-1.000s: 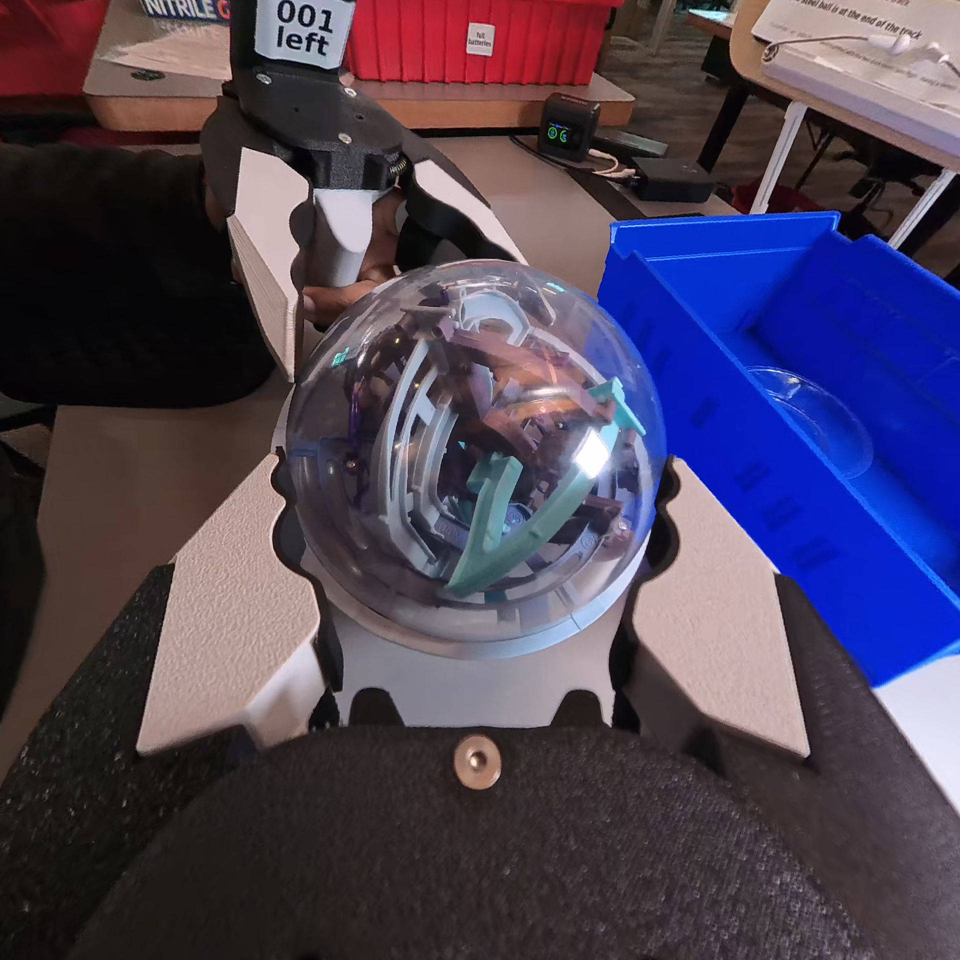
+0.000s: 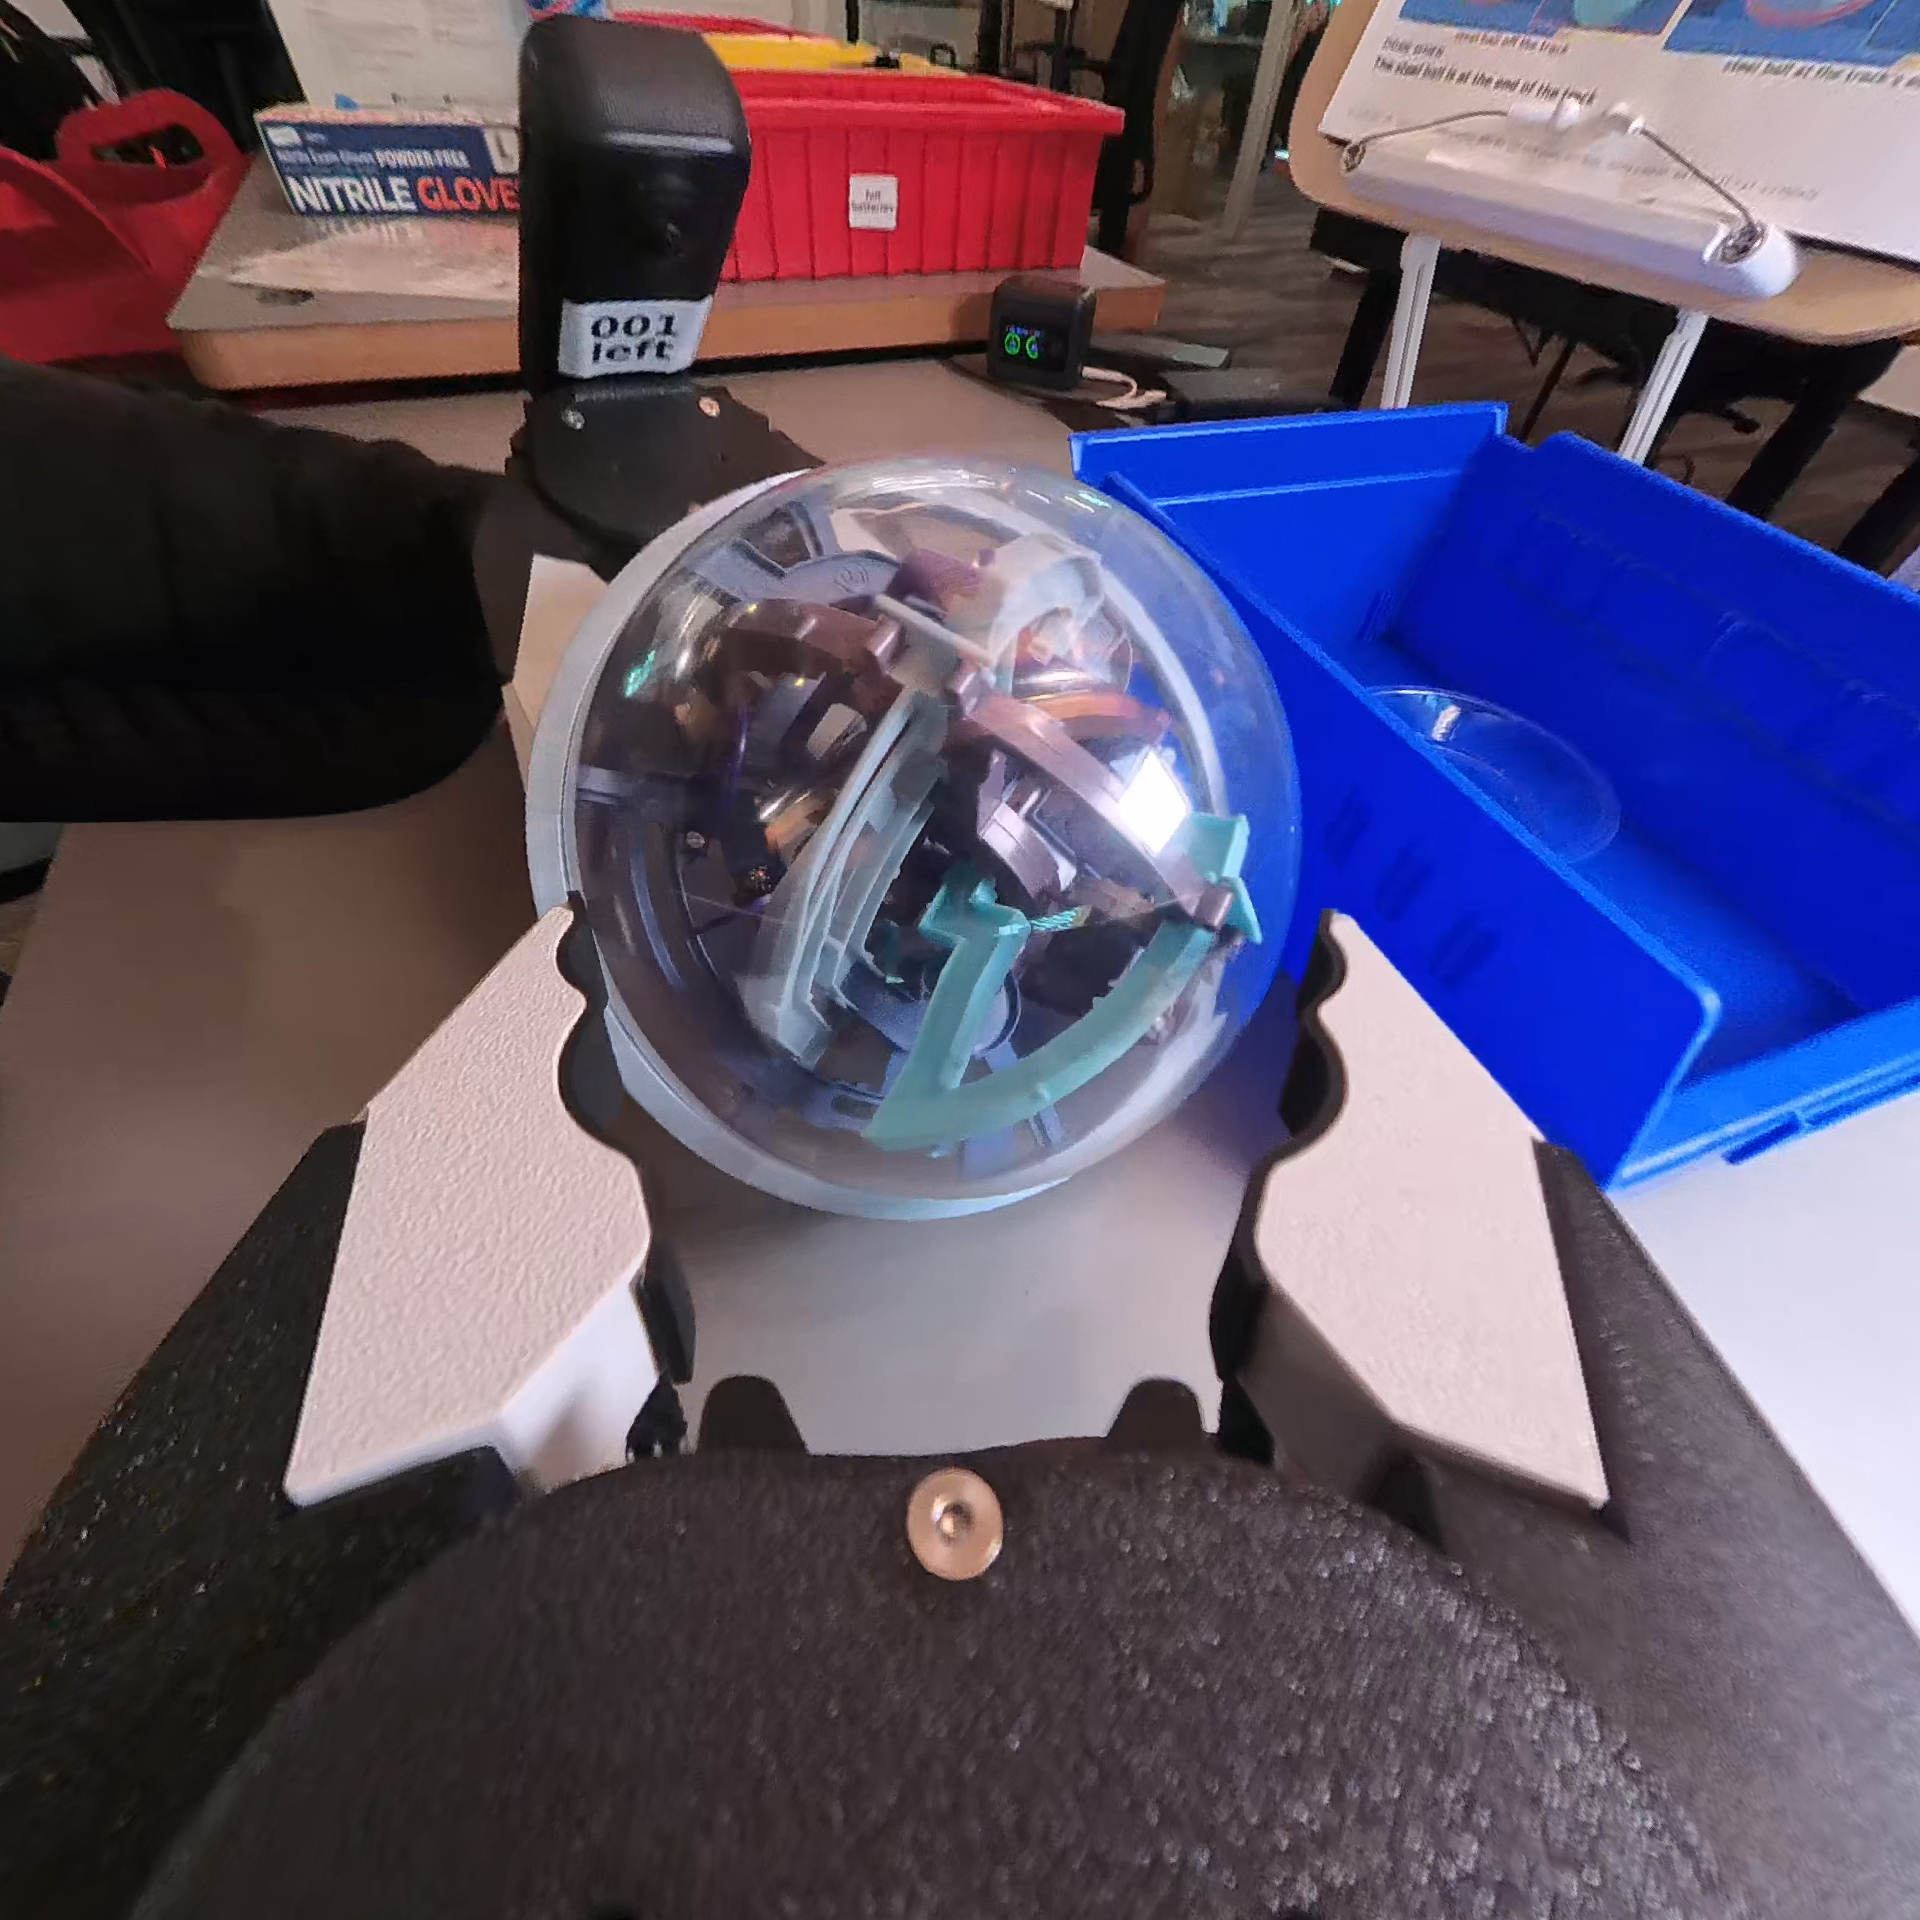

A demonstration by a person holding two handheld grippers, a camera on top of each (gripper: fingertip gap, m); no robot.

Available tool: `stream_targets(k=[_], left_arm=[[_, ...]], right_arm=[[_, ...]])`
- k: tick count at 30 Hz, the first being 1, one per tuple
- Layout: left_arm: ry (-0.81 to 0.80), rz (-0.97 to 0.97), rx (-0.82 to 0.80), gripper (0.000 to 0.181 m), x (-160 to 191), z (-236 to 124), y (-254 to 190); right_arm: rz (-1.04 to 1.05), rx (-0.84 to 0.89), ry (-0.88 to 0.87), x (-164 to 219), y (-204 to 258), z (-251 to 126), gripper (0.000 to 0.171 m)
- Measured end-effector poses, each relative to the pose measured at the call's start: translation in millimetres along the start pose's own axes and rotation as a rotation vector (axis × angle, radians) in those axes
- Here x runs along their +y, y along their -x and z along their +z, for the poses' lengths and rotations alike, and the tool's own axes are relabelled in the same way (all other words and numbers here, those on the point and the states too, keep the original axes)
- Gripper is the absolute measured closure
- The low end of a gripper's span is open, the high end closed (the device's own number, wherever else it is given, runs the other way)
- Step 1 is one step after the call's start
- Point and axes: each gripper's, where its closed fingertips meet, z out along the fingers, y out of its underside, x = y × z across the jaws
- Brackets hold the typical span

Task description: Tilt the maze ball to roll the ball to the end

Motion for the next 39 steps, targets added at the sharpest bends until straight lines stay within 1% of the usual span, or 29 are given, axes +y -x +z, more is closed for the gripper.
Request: stream_targets(k=[4, 8, 11, 14, 16, 17, 19, 28, 33, 39], left_arm=[[-0.051, -0.027, -0.015, 0.041, -9, -1, 6], [-0.105, 0.009, -0.013, 0.045, -18, -11, 4], [-0.125, 0.004, -0.012, 0.048, -22, -14, 3], [-0.141, -0.022, 0.003, 0.043, -25, -14, 3], [-0.108, -0.084, 0.025, 0.036, -18, -8, 5], [-0.088, -0.108, 0.046, 0.036, -14, -4, 3], [-0.069, -0.1, 0.031, 0.032, -12, 2, 2], [-0.119, -0.008, 0.011, 0.034, -29, -10, -3], [-0.125, 0.012, 0.003, 0.034, -34, -18, -6], [-0.143, 0.012, 0.003, 0.034, -39, -25, -7]], right_arm=[[0.074, -0.045, -0.029, 2, -3, 5, 0.042], [0.072, -0.076, 0.03, 15, 2, 3, 0.045], [0.069, -0.126, 0.07, 18, 1, -3, 0.041], [0.037, -0.117, 0.045, 11, -7, -2, 0.038], [0.037, -0.133, 0.034, 10, -6, 4, 0.038], [0.048, -0.149, 0.03, 11, -3, 7, 0.04], [0.059, -0.157, 0.027, 14, -1, 10, 0.039], [0.075, -0.178, 0.057, 22, 9, 10, 0.039], [0.09, -0.191, 0.062, 25, 17, 15, 0.038], [0.098, -0.195, 0.034, 18, 20, 19, 0.037]])
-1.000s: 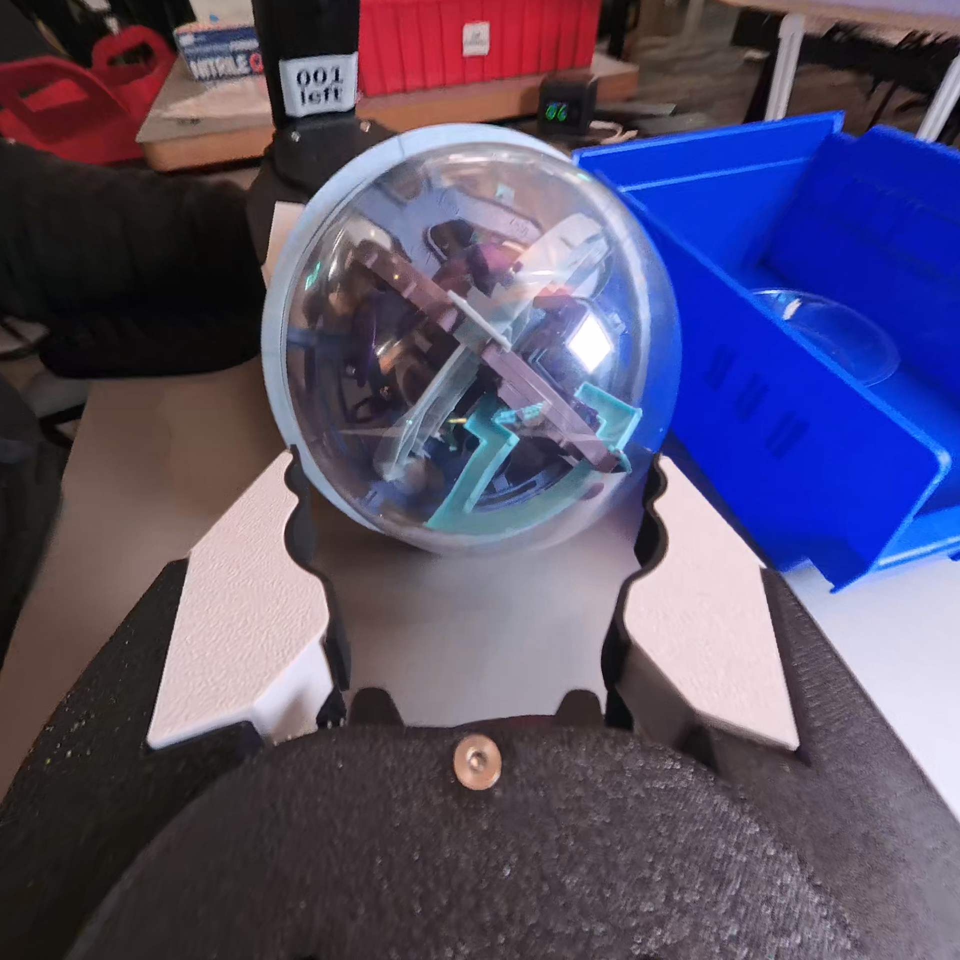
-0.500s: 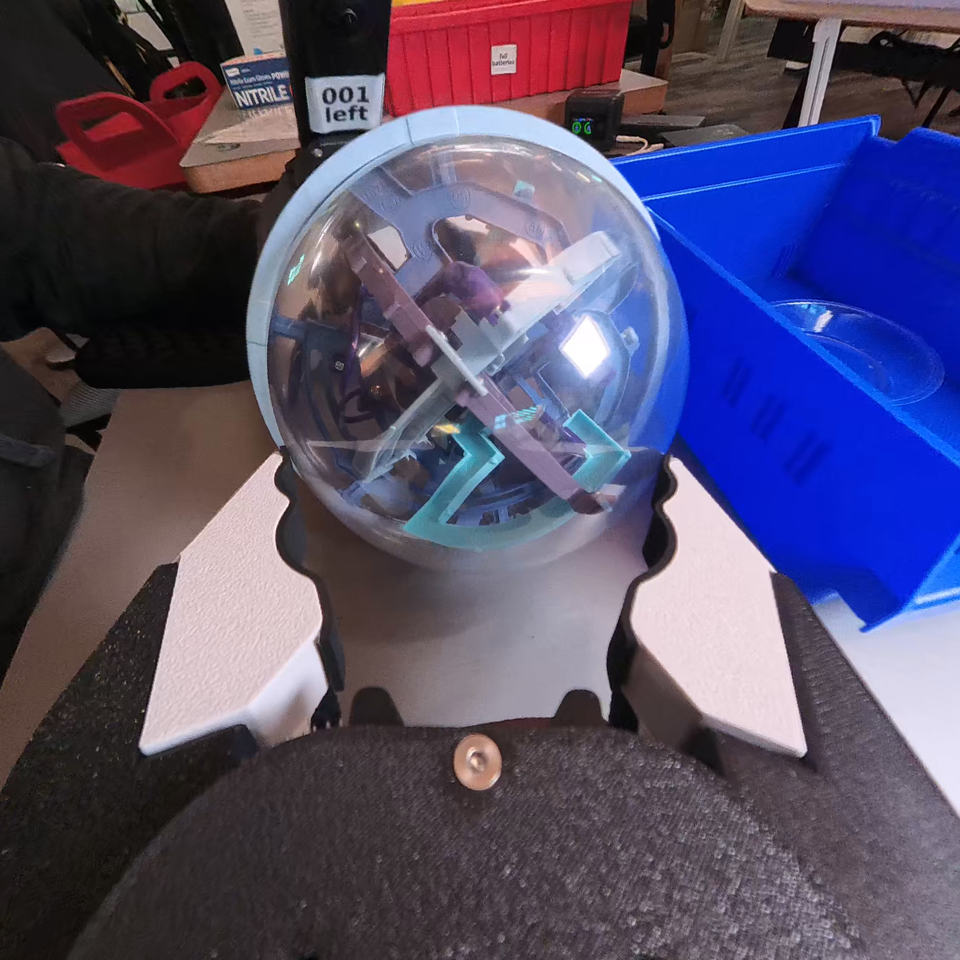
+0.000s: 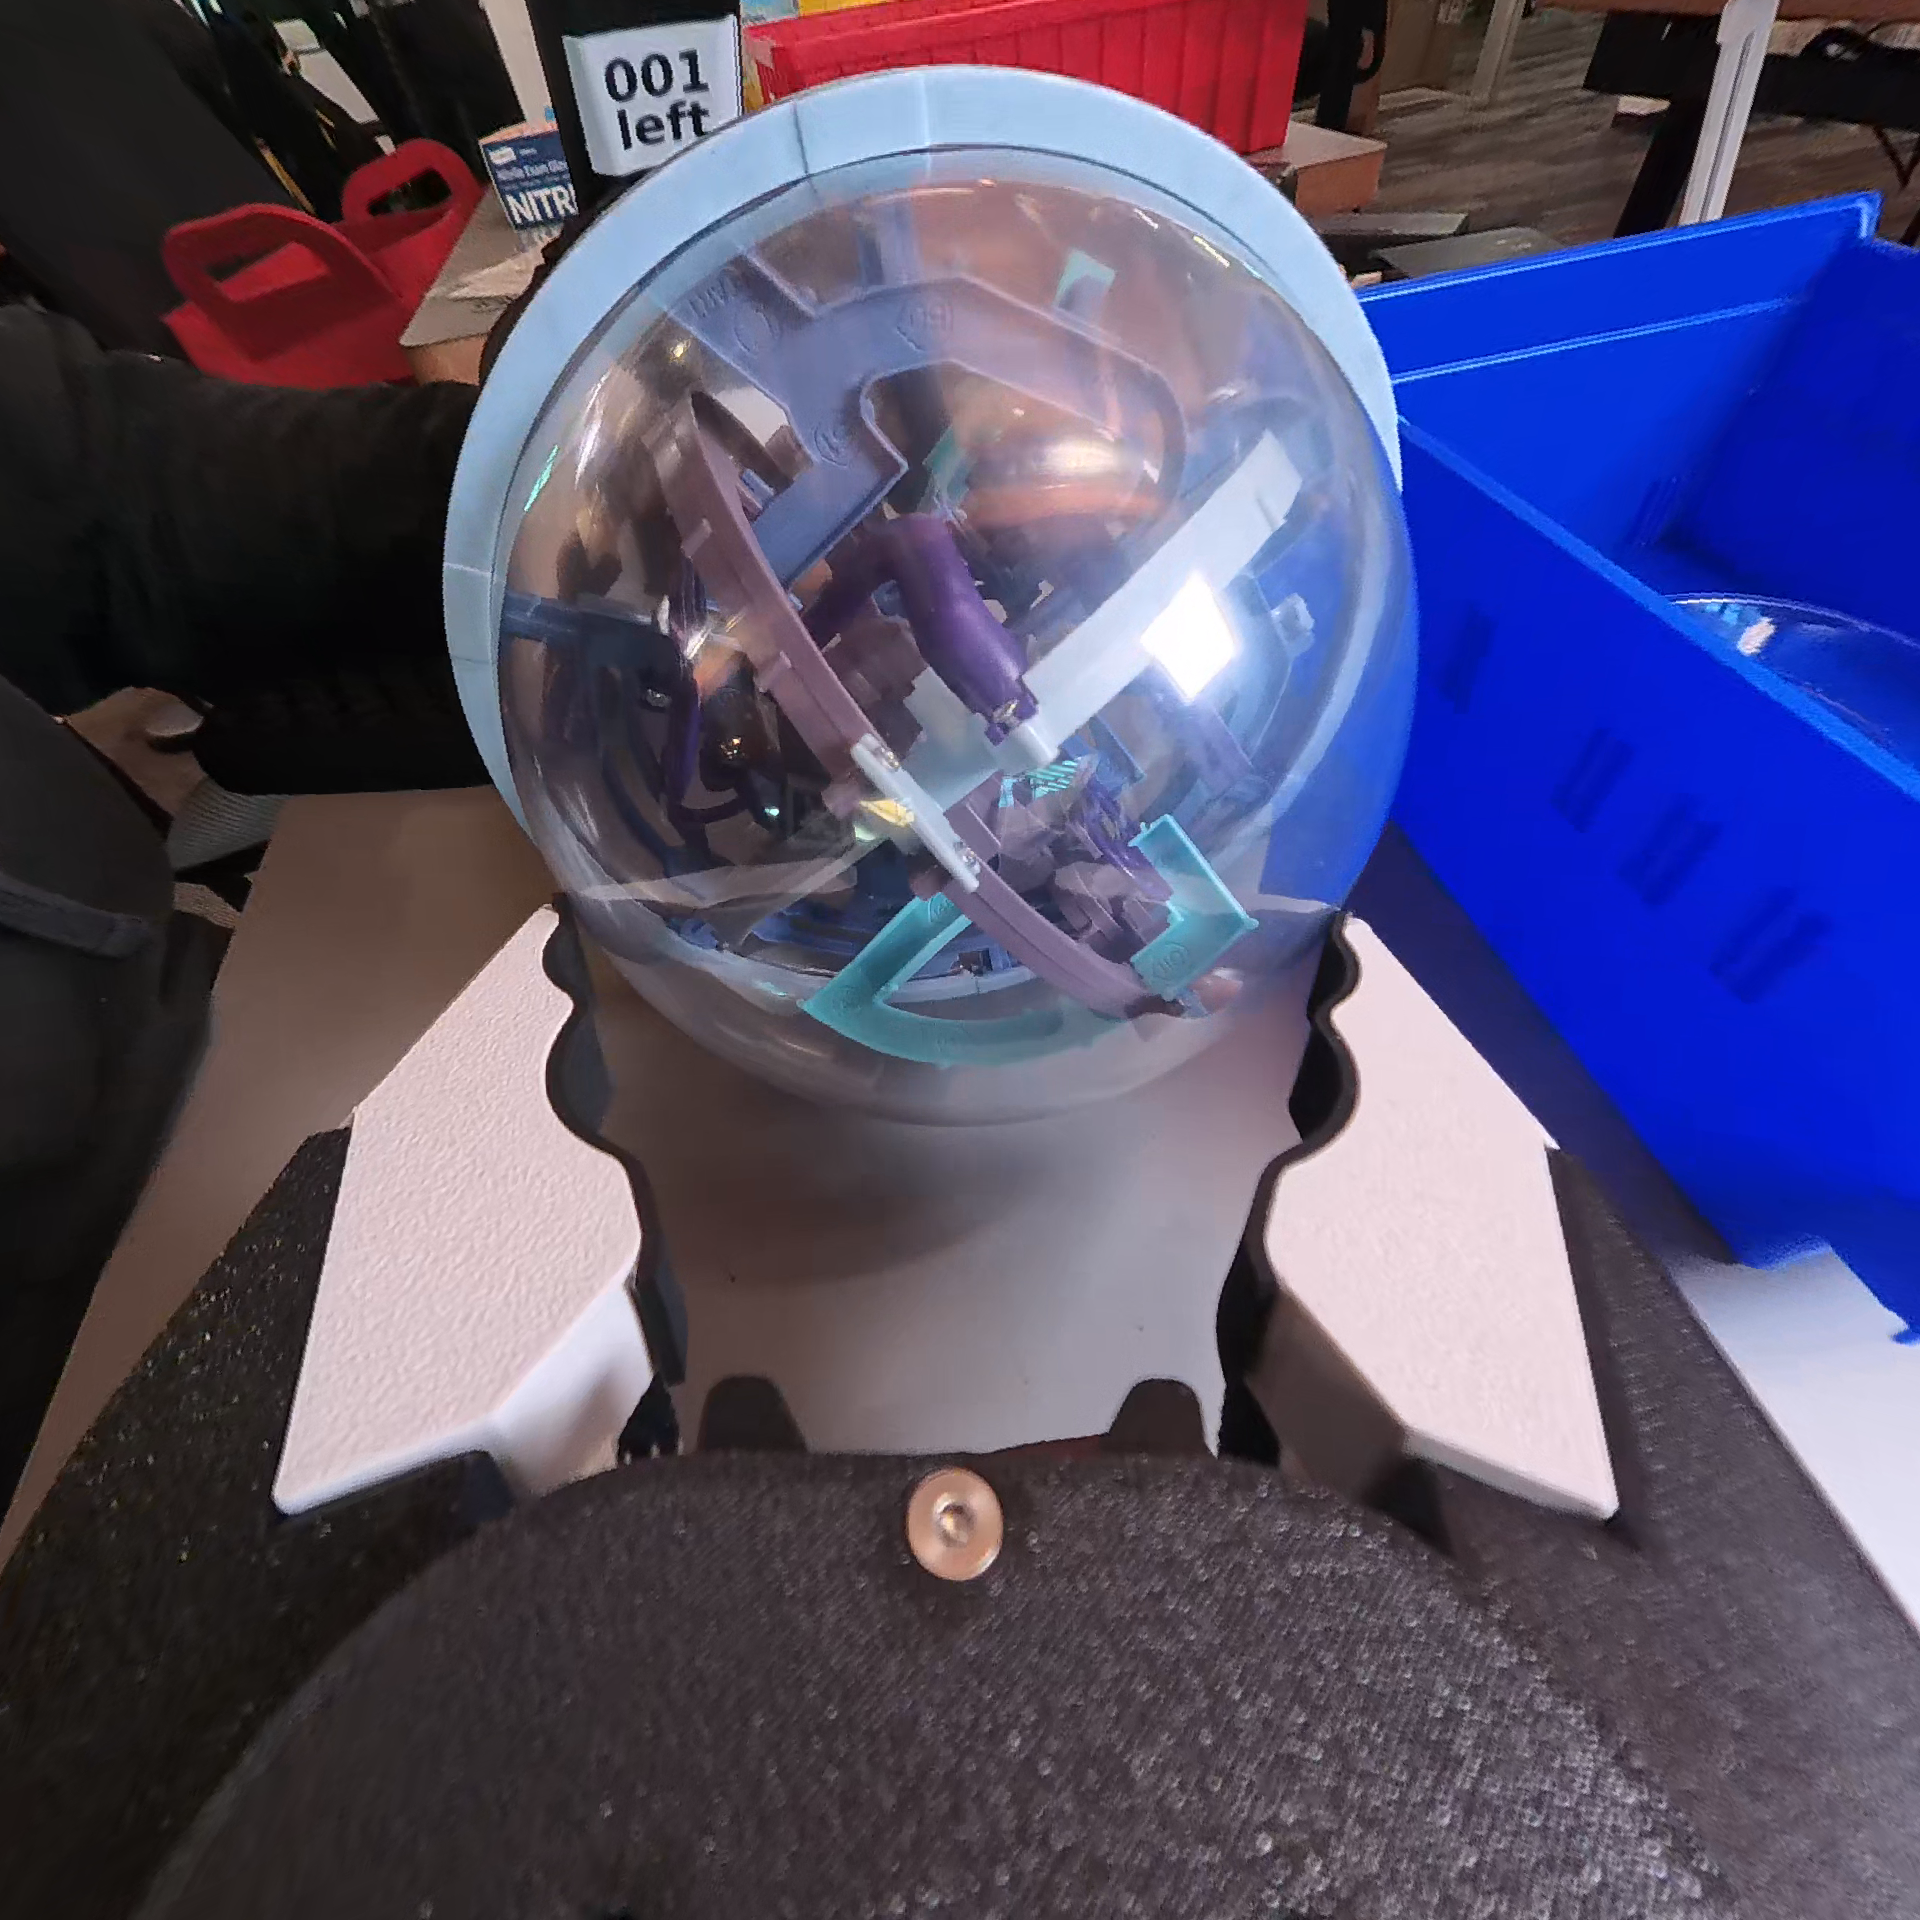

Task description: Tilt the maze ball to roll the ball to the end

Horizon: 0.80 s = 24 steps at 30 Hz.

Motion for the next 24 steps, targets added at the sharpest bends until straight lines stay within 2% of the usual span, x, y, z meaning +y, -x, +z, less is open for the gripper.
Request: stream_targets(k=[13, 24], left_arm=[[0.002, 0.006, 0.004, 0.034, 3, -3, -5], [-0.04, 0.023, 0.002, 0.034, -12, -11, -10]], right_arm=[[-0.011, 0.003, 0.014, 2, 6, 3, 0.037], [-0.013, 0.001, -0.03, -10, 13, 2, 0.036]])
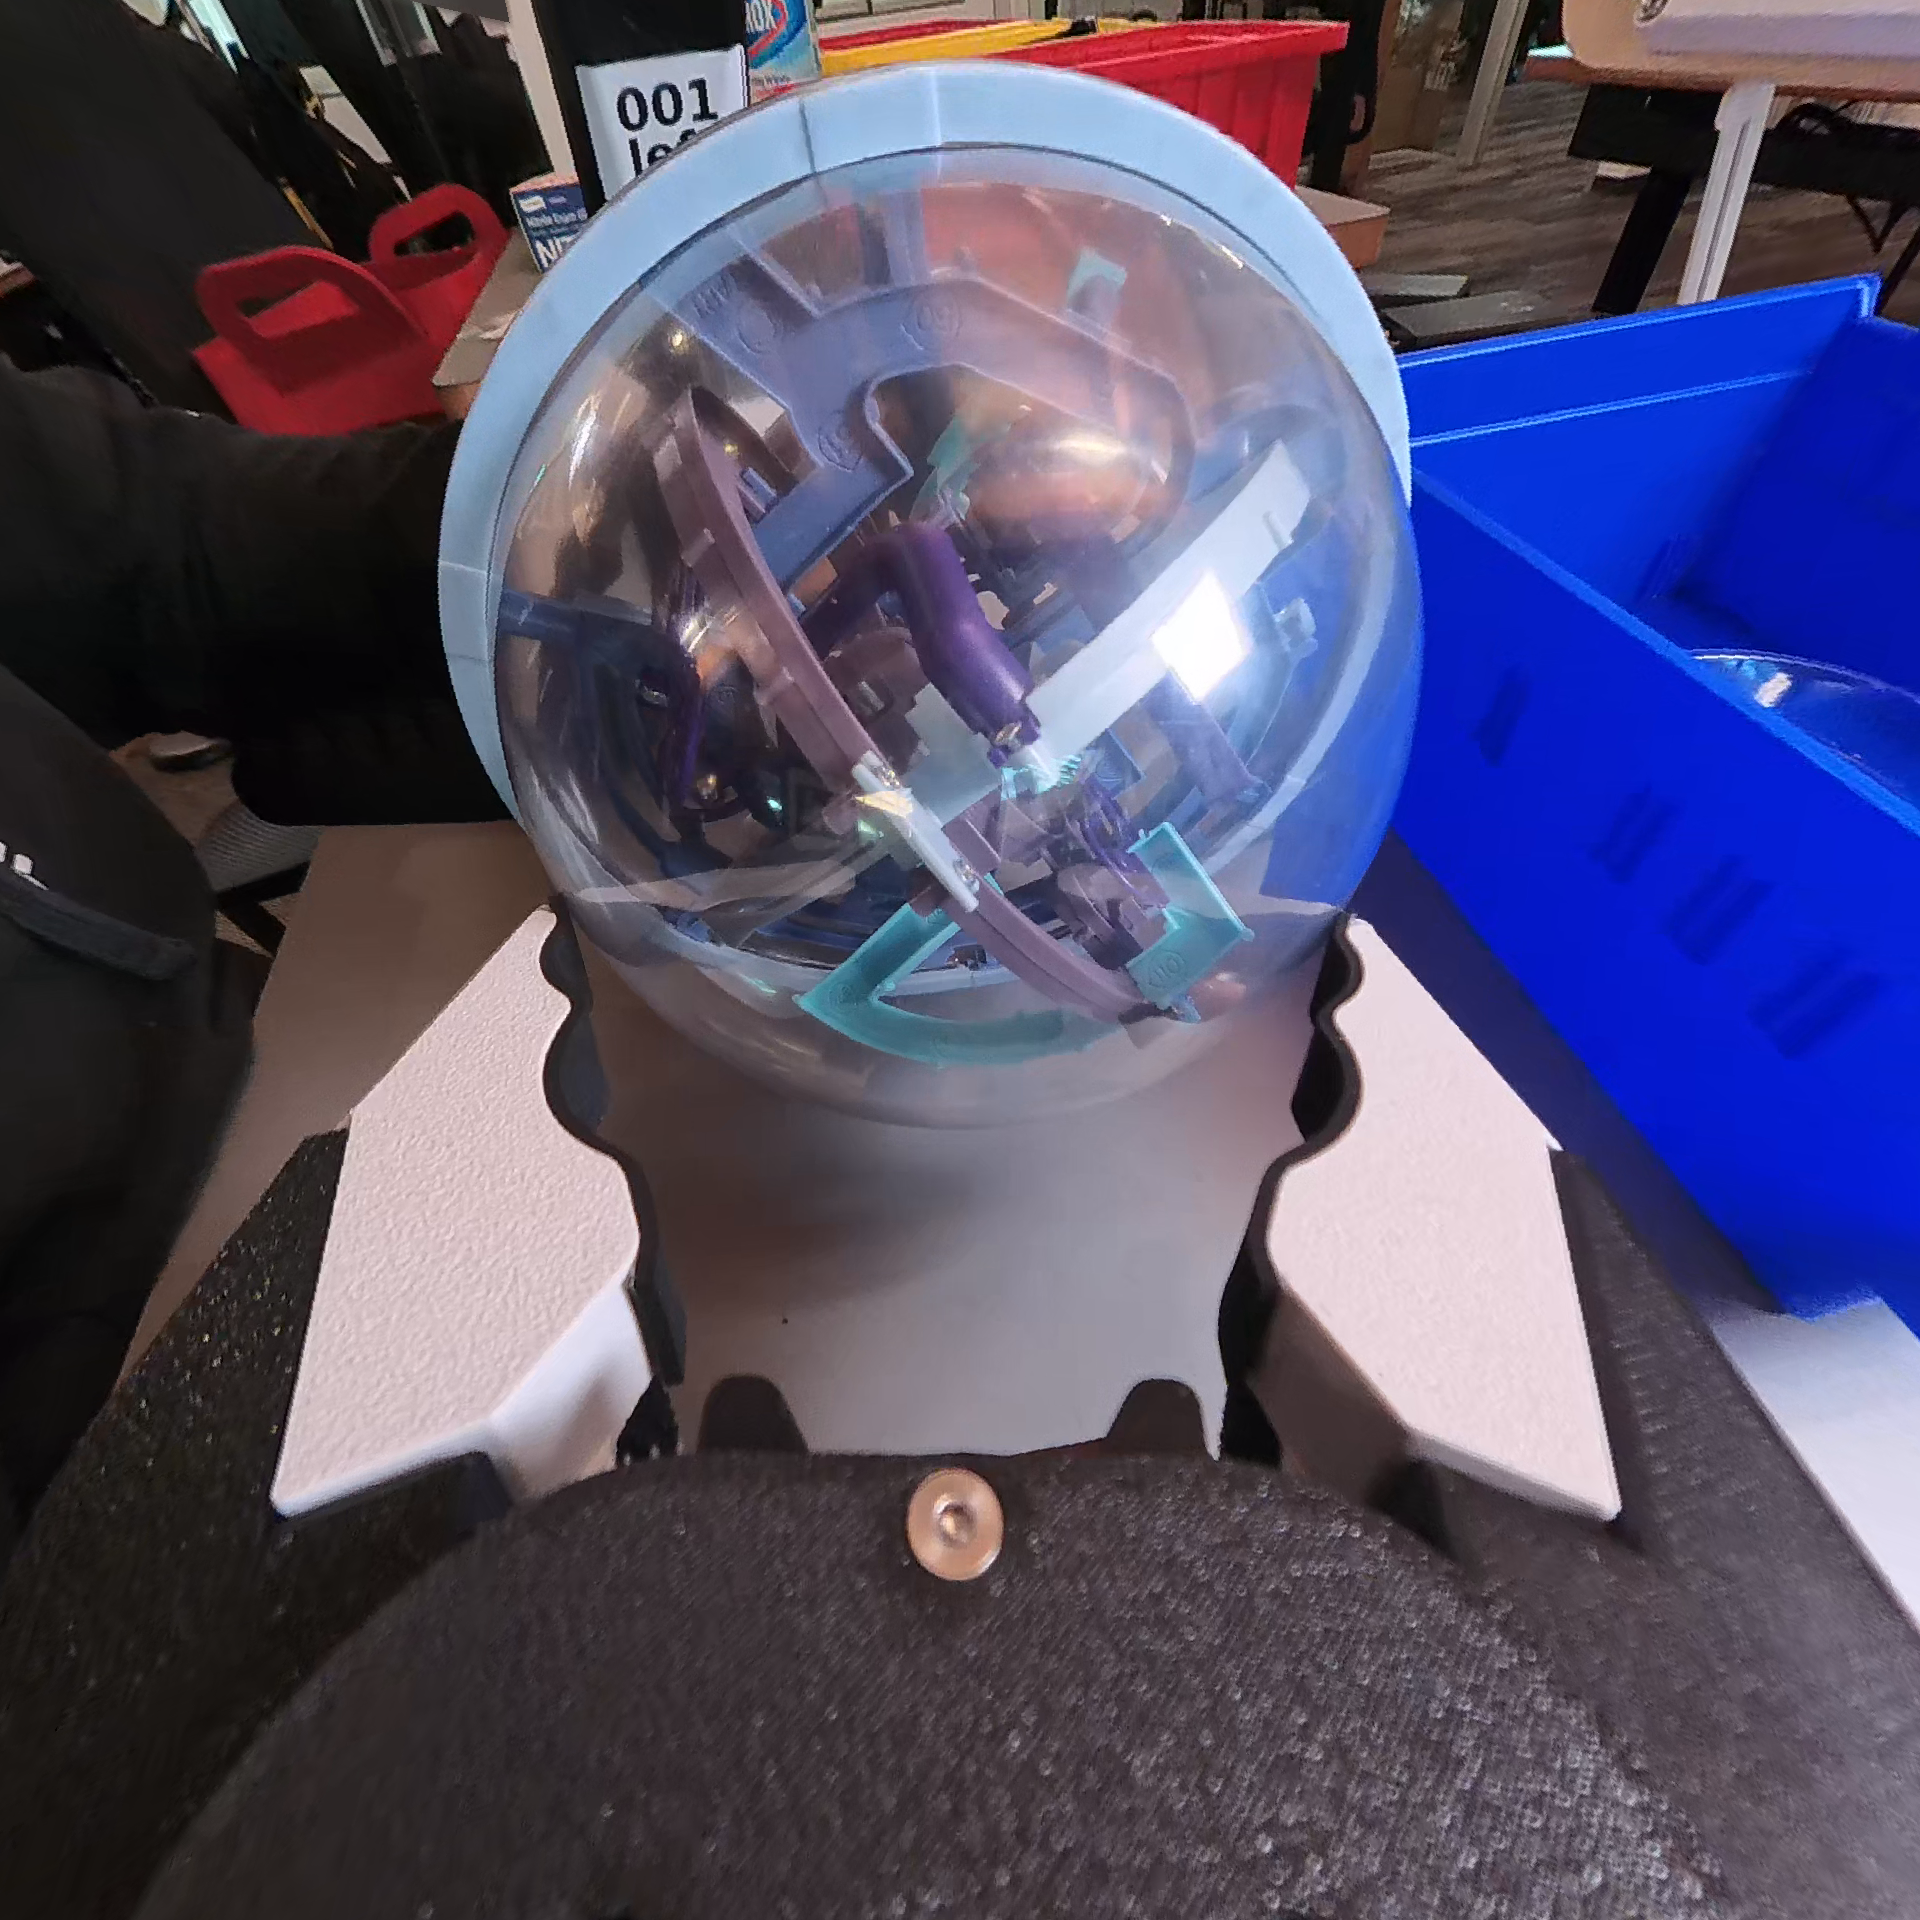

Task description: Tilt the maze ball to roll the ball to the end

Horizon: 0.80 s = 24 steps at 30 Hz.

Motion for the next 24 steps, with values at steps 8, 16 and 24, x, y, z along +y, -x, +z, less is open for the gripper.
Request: stream_targets(k=[8, 16, 24], left_arm=[[0.006, -0.01, 0.006, 0.034, 3.7, -6.1, -1.2], [-0.019, 0.018, 0.004, 0.034, -0.4, -7.1, -0.6], [-0.043, 0.028, 0.005, 0.034, -2.5, -8.5, -1.5]], right_arm=[[0.007, -0.001, 0.003, 0.2, 3.7, 6.2, 0.036], [-0.016, 0.008, -0.004, -2.6, 3.0, 6.2, 0.036], [-0.042, 0.019, -0.006, -7.6, 3.7, 5.0, 0.036]])
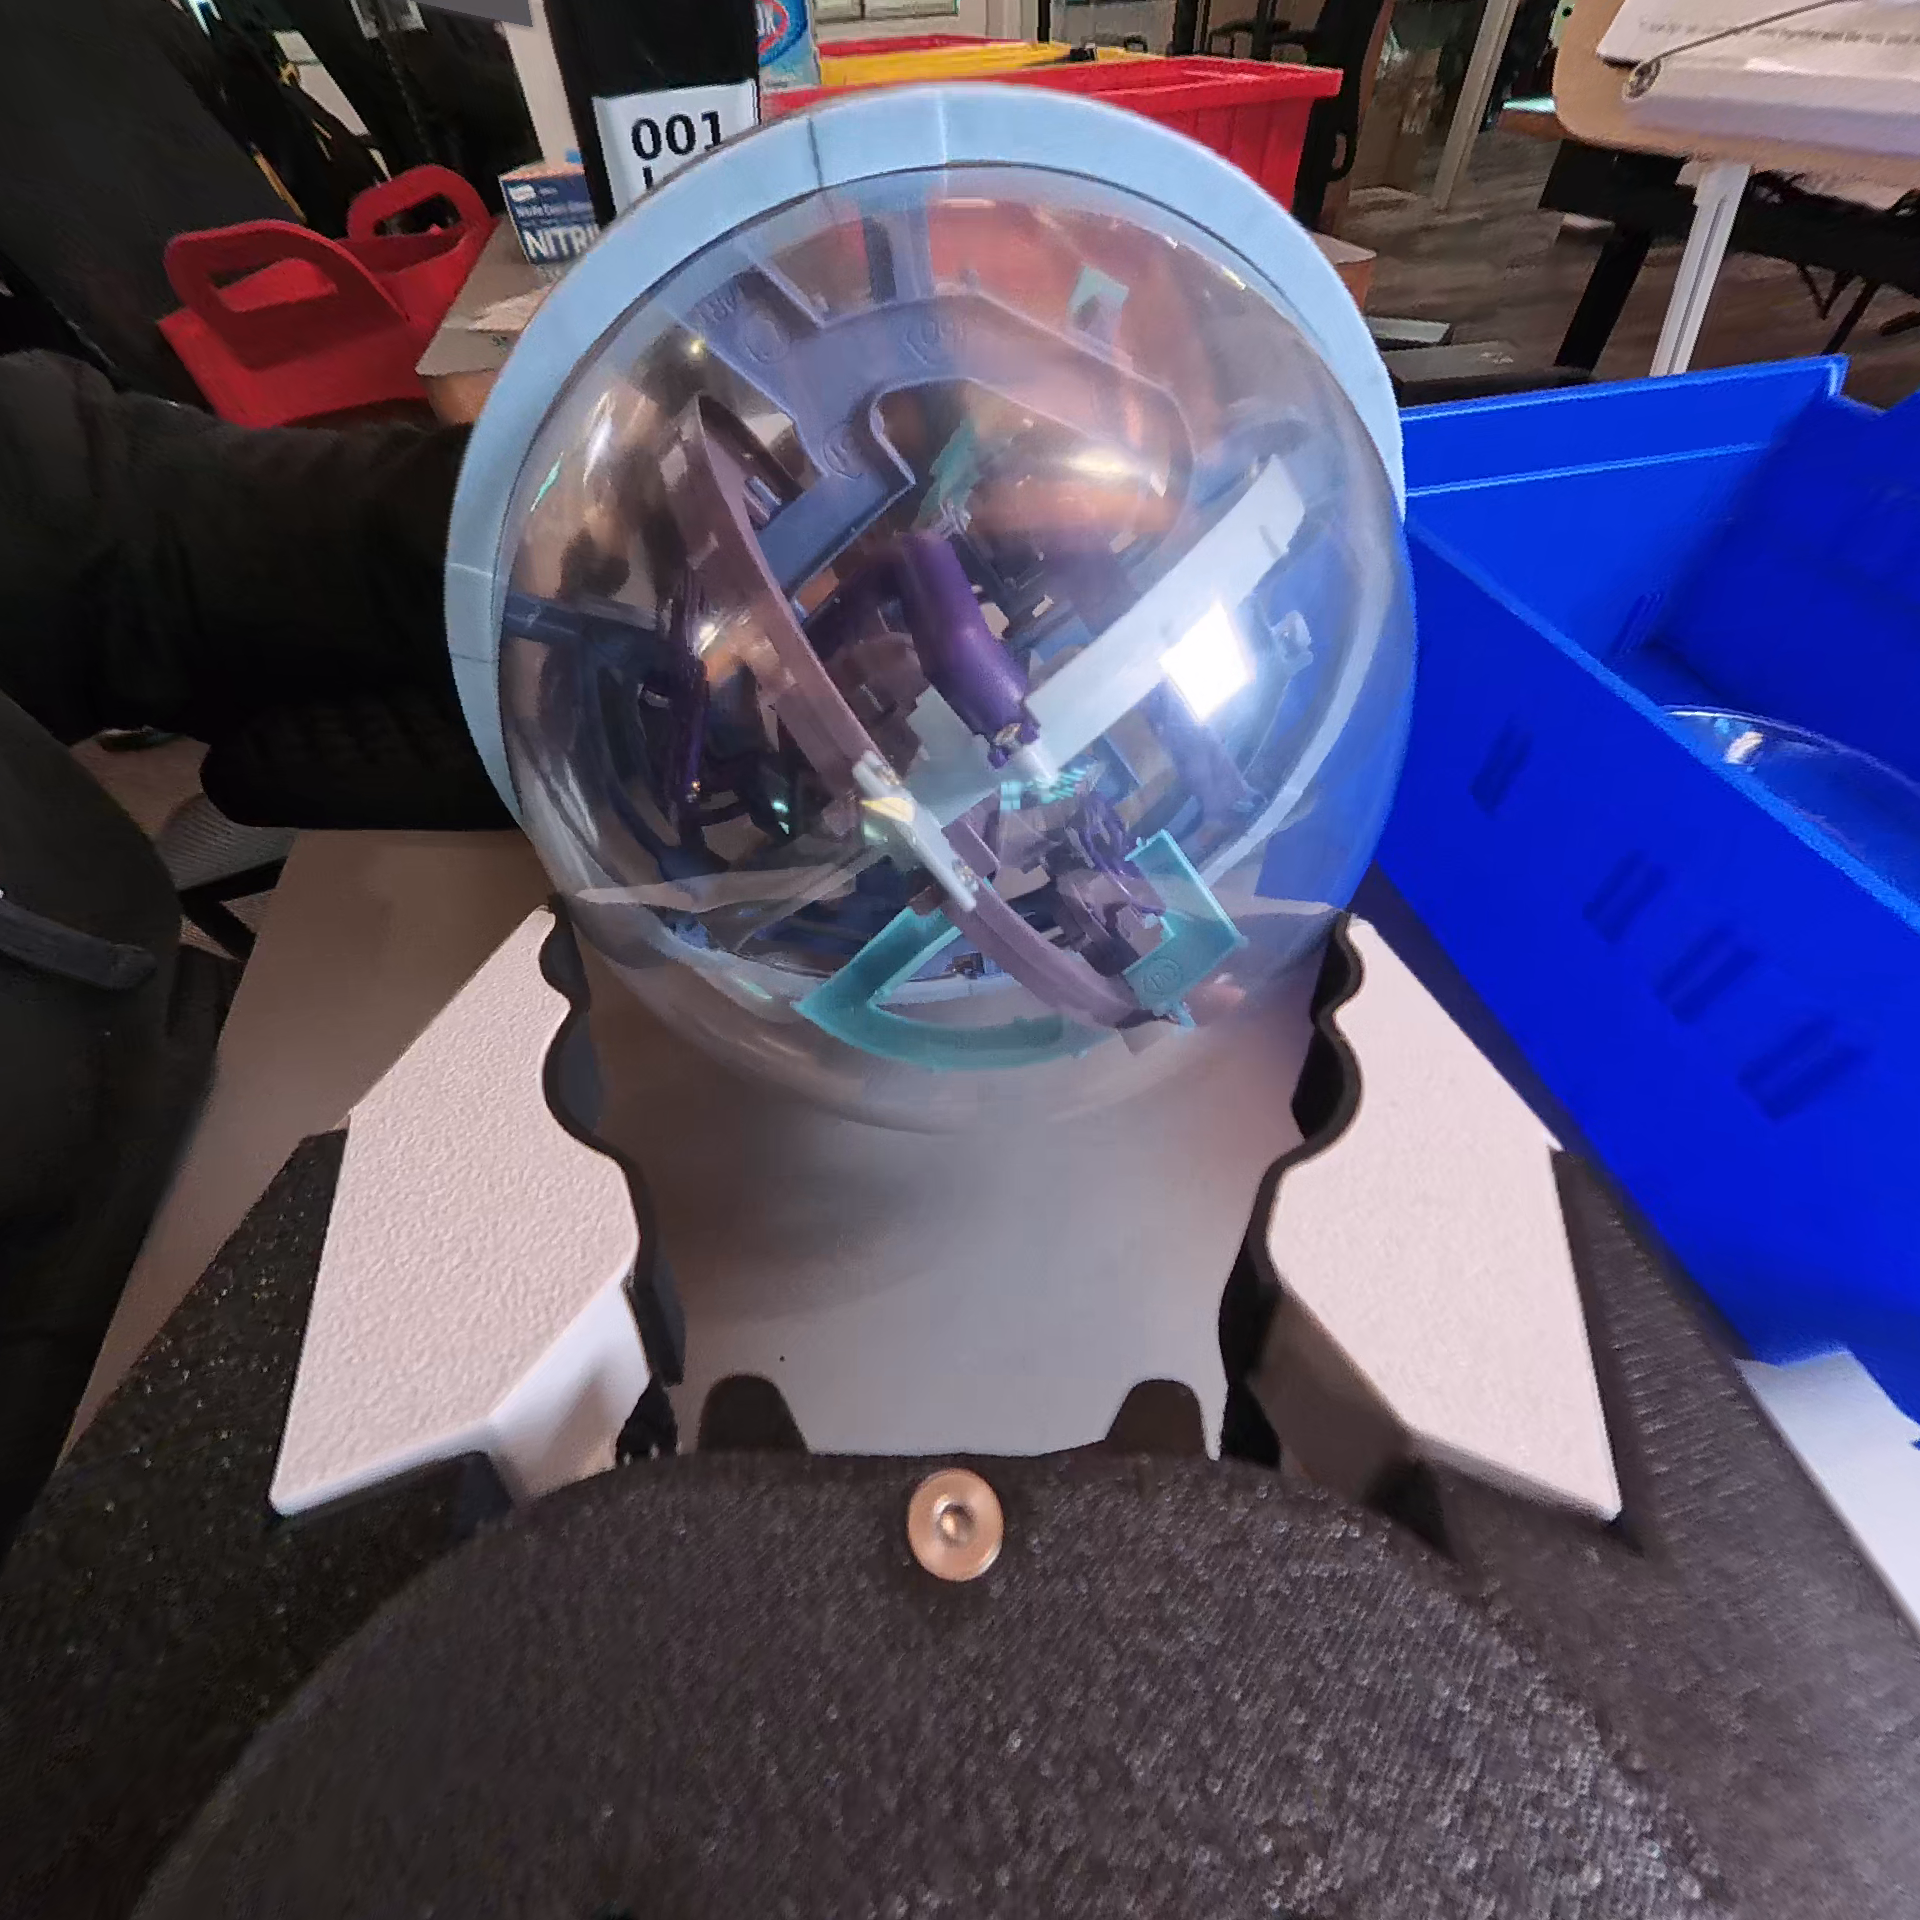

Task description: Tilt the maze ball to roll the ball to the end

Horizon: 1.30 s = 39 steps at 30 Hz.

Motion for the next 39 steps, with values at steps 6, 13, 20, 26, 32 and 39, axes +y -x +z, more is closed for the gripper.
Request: stream_targets(k=[6, 13, 20, 26, 32, 39], left_arm=[[-0.001, -0.003, 0.006, 0.034, 3, 7, -2], [0.004, -0.025, 0.003, 0.034, 3, 13, -5], [0.049, -0.095, 0.001, 0.034, 12, 14, -6], [0.114, -0.156, -0.012, 0.034, 21, 10, -7], [0.122, -0.242, 0.008, 0.034, 25, 8, -7], [0.116, -0.255, -0.001, 0.035, 20, 4, -7]], right_arm=[[-0.059, 0.025, 0.022, -7, -2, -10, 0.036], [-0.045, 0.014, 0.019, -5, -2, -16, 0.036], [0.016, -0.023, 0.024, 3, -1, -14, 0.036], [0.103, -0.08, 0.049, 16, 3, -6, 0.036], [0.175, -0.107, 0.039, 16, 4, -4, 0.036], [0.234, -0.144, 0.056, 21, 9, 0, 0.037]])
